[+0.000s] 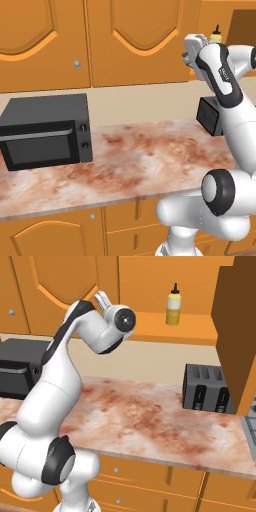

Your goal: Move the mayonnaise and mustard from the cabinet to the dining counter.

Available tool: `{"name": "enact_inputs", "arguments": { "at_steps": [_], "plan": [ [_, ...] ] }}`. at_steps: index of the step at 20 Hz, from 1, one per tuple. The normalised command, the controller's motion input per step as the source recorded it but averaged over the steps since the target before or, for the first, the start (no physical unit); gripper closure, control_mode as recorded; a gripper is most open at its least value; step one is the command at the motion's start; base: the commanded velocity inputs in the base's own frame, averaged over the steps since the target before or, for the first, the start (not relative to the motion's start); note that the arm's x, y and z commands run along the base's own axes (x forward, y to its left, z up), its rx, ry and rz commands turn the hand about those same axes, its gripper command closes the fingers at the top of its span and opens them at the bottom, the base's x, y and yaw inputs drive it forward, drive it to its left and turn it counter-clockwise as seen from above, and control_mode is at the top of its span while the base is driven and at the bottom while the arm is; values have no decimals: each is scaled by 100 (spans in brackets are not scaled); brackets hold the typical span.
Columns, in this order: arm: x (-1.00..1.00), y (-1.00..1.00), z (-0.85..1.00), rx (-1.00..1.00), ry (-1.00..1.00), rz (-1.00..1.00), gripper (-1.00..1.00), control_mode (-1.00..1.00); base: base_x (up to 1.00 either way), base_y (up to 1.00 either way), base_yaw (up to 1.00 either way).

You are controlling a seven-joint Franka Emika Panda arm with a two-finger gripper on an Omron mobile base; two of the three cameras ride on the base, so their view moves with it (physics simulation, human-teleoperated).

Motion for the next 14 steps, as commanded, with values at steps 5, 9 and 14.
{"name": "enact_inputs", "arguments": {
  "at_steps": [5, 9, 14],
  "plan": [
    [13, 45, 0, 0, 0, 0, 100, -100, 0, 0, 0],
    [-38, 28, 0, 0, -4, 0, 100, -100, 0, 0, 0],
    [-100, 0, 0, 0, -18, 0, 100, -100, 0, 0, 0]
  ]
}}
